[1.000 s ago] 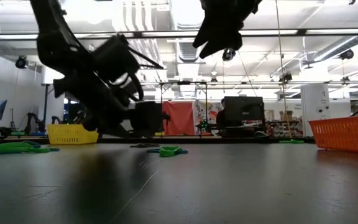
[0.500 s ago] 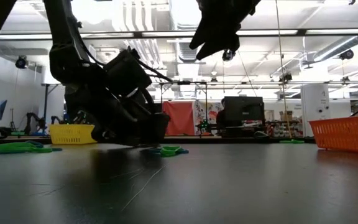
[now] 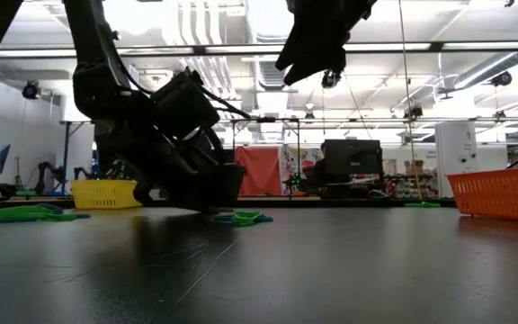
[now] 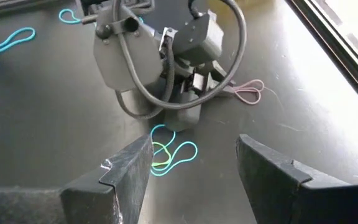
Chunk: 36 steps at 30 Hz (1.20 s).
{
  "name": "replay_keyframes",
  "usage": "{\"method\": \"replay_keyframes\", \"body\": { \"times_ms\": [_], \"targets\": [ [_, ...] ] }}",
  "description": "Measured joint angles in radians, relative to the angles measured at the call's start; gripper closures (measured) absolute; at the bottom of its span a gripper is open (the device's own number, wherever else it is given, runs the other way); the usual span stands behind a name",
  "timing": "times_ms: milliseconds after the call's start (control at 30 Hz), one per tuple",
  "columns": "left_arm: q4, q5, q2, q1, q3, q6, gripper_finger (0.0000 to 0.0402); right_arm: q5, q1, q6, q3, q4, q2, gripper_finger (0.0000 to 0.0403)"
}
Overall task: Sort rubber bands into baskets
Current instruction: Put the purple rubber band into the yellow bin
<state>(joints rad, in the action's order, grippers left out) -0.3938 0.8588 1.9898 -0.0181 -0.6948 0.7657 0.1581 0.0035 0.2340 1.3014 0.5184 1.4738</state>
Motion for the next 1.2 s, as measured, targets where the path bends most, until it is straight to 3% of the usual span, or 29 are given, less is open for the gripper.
{"method": "replay_keyframes", "body": {
  "times_ms": [133, 367, 667, 867, 1000, 1200],
  "targets": [
    [0.011, -0.016, -0.032, 0.0, 0.002, -0.027, 0.0395, 0.0, 0.006, -0.008, 0.0, 0.0, 0.0, 0.0181],
    [0.114, -0.046, -0.157, 0.0, 0.009, -0.085, 0.0401, 0.0, 0.025, -0.01, 0.0, 0.001, 0.0, 0.0181],
    [0.157, -0.044, -0.435, -0.001, 0.148, -0.084, 0.0402, 0.0, 0.06, -0.01, 0.0, 0.028, 0.0, 0.0181],
    [0.189, -0.127, -0.645, -0.025, 0.232, -0.095, 0.0401, 0.0, 0.071, -0.018, 0.0, 0.046, 0.0, 0.0181],
    [0.3, -0.178, -0.773, -0.073, 0.236, -0.104, 0.0401, 0.0, 0.073, -0.026, -0.001, 0.057, 0.0, 0.0181],
    [0.622, -0.251, -0.915, -0.206, 0.155, -0.124, 0.0401, -0.001, 0.073, -0.028, -0.001, 0.076, 0.0, 0.0182]
  ]
}}
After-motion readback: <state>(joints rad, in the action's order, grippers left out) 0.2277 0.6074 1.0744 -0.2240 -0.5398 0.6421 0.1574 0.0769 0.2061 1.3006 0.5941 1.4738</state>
